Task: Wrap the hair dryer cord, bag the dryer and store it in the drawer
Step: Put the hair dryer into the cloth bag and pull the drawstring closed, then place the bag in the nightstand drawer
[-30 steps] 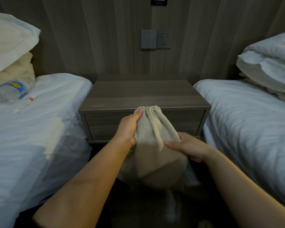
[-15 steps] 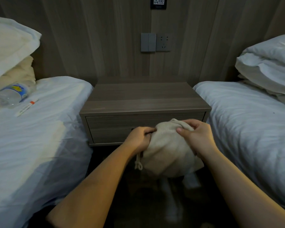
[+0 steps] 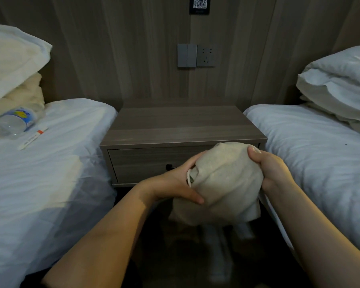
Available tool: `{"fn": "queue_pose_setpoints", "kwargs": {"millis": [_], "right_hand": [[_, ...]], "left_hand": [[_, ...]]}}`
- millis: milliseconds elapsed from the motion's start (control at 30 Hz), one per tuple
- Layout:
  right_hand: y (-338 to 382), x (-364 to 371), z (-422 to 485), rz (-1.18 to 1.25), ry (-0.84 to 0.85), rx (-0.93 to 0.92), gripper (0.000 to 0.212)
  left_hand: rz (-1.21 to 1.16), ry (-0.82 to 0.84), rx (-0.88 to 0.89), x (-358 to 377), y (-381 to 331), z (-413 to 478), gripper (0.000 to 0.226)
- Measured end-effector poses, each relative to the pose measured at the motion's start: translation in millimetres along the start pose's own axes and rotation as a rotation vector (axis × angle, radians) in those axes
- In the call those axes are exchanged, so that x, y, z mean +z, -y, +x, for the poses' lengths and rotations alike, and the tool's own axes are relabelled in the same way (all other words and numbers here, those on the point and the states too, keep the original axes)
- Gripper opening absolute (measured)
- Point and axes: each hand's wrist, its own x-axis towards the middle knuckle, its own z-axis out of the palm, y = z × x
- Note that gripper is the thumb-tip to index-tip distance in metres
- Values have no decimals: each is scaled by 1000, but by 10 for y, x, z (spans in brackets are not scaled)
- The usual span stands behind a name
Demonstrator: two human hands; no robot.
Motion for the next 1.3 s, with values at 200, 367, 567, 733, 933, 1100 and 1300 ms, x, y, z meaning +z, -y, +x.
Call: {"fn": "queue_pose_setpoints", "kwargs": {"millis": [200,367,567,733,933,1100,1300], "right_hand": [[-64,3,49,54,-24,55,27],[-94,15,72,63,-125,118,28],[-16,31,79,39,-43,58,20],[32,88,-57,53,225,102,30],[-14,111,-191,-54,325,132,26],[-50,190,-238,-266,27,-130,9],[-87,113,-166,-343,-193,-188,16]], "left_hand": [[-346,-46,-113,75,161,21,92],[-460,-261,-183,244,156,87,35],[-555,-471,-224,317,126,233,13],[-573,-547,-217,243,93,235,19],[-587,-621,-196,183,106,180,17],[-595,-594,-228,228,163,207,17],[-426,-534,-271,79,232,223,24]]}}
